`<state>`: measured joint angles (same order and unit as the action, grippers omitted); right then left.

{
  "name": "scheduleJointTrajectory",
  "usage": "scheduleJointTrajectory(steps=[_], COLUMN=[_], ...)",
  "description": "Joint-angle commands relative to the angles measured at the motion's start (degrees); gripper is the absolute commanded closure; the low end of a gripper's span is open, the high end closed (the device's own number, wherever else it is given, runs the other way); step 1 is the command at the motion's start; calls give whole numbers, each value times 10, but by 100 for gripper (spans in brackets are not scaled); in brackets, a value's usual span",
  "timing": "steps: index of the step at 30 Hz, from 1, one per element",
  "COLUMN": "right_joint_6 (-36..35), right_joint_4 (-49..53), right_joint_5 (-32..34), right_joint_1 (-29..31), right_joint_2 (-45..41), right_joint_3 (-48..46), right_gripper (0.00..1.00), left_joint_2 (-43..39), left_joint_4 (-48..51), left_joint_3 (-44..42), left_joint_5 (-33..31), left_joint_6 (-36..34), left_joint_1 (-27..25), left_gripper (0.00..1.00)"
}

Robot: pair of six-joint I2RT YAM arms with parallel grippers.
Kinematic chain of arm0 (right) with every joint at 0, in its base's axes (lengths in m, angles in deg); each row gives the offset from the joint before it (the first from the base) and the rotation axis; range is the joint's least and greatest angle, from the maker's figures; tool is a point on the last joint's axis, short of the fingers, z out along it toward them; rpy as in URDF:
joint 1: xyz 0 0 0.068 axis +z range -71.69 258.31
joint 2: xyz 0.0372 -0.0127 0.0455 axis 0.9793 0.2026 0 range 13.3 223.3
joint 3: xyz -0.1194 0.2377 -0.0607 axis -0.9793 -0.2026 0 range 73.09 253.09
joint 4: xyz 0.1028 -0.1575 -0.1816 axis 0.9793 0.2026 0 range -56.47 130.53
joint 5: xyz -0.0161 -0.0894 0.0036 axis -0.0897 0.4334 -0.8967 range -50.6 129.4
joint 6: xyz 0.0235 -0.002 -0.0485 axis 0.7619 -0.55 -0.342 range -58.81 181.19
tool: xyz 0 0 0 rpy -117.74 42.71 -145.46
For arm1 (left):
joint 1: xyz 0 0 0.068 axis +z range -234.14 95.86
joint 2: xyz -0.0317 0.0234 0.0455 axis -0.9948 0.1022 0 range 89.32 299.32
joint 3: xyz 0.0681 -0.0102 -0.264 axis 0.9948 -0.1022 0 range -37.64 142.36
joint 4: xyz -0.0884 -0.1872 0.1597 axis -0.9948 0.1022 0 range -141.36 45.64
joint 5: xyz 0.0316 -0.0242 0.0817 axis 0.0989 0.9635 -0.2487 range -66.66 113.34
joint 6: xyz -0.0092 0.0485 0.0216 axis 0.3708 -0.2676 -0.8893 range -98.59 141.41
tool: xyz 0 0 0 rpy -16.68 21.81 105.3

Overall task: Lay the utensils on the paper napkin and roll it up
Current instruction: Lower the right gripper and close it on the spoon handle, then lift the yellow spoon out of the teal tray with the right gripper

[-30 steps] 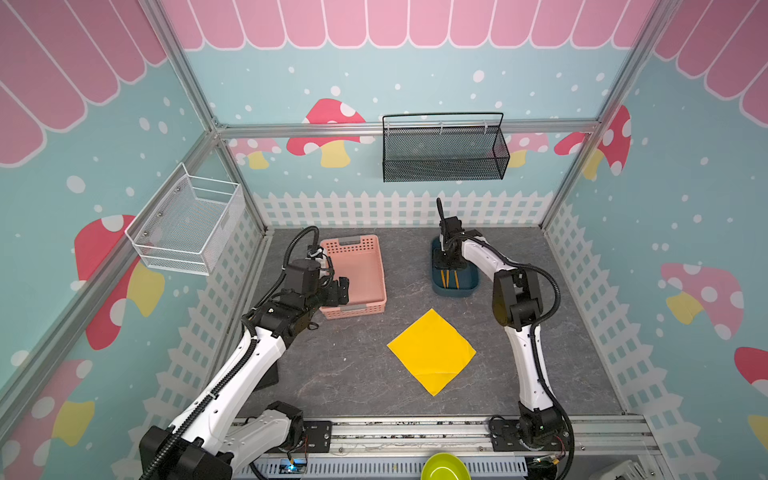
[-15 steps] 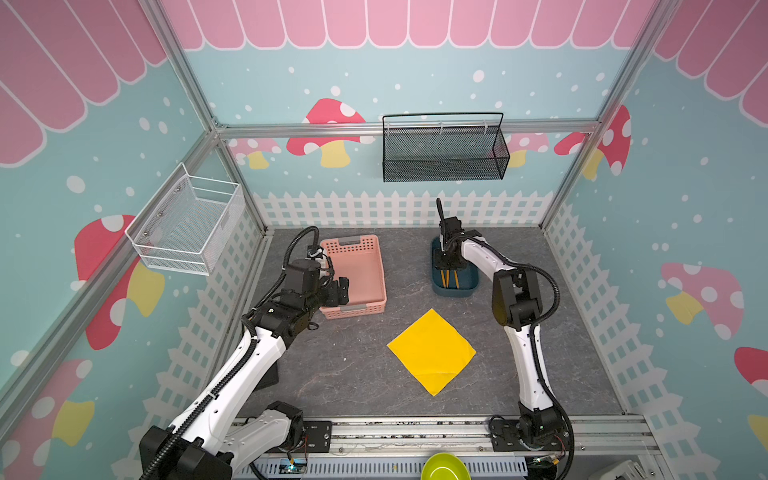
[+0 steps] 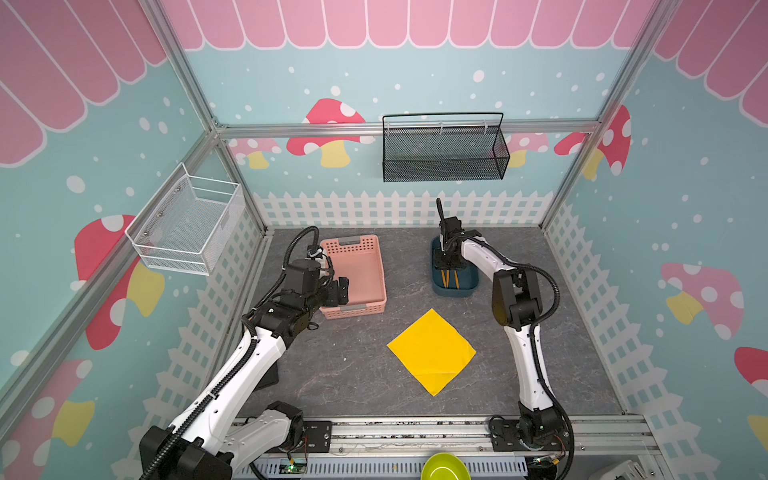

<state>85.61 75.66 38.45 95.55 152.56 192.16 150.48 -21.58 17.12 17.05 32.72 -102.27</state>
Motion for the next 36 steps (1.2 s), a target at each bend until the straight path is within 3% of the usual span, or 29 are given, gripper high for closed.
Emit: scheduleJointTrajectory(steps=[1, 22, 36], right_joint_6=[-3, 11, 23], right_joint_4=[26, 56, 39], right_joint_5=[1, 2, -8], right_joint_1=[-2, -3, 3], right_joint_2=[10, -67, -176], right_joint_3=[23, 37, -72], right_gripper=[91, 93, 93], left_joint_2=[-9, -12, -15], left_joint_4=[3, 3, 3], left_joint_3=[-3, -3, -4], left_joint_5=[-7, 1, 1], left_joint_6=[-9, -5, -5], left_joint_1=[0, 0, 0], left_gripper=[6, 6, 7])
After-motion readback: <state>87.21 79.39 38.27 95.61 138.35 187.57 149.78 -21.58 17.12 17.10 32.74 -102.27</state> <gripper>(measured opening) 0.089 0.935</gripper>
